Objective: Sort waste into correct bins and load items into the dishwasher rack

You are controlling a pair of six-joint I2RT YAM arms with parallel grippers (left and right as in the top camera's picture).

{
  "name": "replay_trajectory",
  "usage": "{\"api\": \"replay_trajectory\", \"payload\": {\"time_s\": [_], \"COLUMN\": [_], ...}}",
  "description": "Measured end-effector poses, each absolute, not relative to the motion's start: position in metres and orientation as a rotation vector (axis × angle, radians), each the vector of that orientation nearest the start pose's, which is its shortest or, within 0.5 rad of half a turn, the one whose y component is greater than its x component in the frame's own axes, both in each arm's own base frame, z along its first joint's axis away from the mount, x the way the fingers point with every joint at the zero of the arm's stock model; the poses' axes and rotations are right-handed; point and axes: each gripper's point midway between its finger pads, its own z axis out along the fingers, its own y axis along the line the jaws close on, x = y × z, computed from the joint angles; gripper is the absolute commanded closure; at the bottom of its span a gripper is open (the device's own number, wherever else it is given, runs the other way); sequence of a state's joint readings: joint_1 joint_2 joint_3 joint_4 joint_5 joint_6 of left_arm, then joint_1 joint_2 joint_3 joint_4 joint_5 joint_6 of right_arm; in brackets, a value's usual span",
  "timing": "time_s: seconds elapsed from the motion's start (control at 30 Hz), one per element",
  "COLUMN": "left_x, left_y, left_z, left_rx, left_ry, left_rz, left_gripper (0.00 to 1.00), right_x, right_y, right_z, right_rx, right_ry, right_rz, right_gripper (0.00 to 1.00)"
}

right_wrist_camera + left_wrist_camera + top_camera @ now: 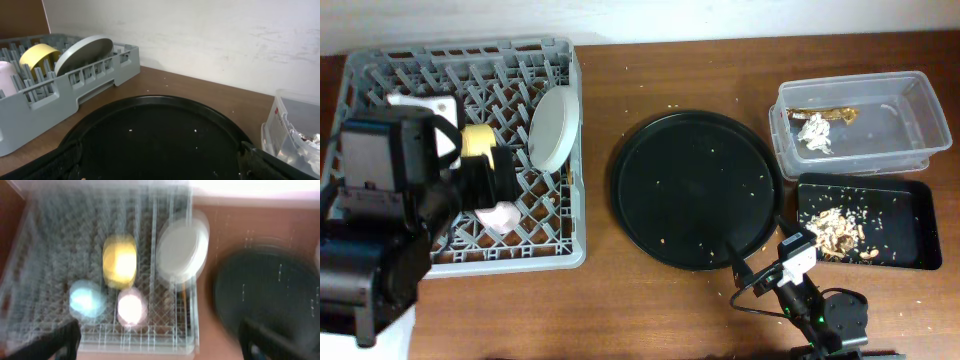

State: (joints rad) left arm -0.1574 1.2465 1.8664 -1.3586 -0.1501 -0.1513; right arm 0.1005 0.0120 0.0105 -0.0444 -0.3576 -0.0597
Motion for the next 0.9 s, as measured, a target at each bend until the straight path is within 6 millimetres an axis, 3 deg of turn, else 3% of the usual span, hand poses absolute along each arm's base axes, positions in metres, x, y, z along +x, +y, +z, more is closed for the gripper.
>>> {"api": "replay_trajectory", "payload": {"time_s": [0.1,0.17,0.2,0.23,0.27,0.4,0.47,0.53,0.63,0.8,0.9], "left_x": [0.312,0.296,0.294,0.281,0.277,0.243,0.238,0.240,0.247,0.246,0.246], "left_y": [-0.024,-0.023,-0.021,-0.016,-0.013,0.004,0.007,0.009,0.009,0.015,0.015], "left_z": [0.400,0.356,0.348,0.325,0.322,0.259,0.233,0.219,0.178,0.160,0.160], "left_rx": [0.031,0.075,0.070,0.061,0.051,-0.002,-0.012,-0.023,-0.027,-0.048,-0.049], "left_ry": [2.031,1.995,1.927,1.894,1.841,1.667,1.651,1.585,1.569,1.640,1.639], "left_rz": [0.029,0.041,0.039,0.048,0.049,0.070,0.077,0.080,0.081,0.113,0.113], "left_gripper": [0.01,0.01,0.01,0.01,0.01,0.01,0.01,0.01,0.01,0.01,0.01], "right_x": [0.229,0.229,0.229,0.229,0.229,0.229,0.229,0.229,0.229,0.229,0.229], "right_y": [0.084,0.083,0.084,0.083,0.083,0.084,0.084,0.084,0.084,0.084,0.084], "right_z": [0.165,0.165,0.166,0.165,0.166,0.166,0.165,0.165,0.165,0.165,0.165], "right_rx": [-0.404,-0.404,-0.404,-0.404,-0.404,-0.404,-0.403,-0.403,-0.404,-0.404,-0.404], "right_ry": [1.575,1.574,1.573,1.574,1.571,1.572,1.574,1.574,1.576,1.576,1.575], "right_rz": [0.320,0.320,0.320,0.320,0.319,0.320,0.320,0.321,0.320,0.320,0.320], "right_gripper": [0.02,0.02,0.01,0.02,0.02,0.02,0.02,0.02,0.02,0.02,0.02]}}
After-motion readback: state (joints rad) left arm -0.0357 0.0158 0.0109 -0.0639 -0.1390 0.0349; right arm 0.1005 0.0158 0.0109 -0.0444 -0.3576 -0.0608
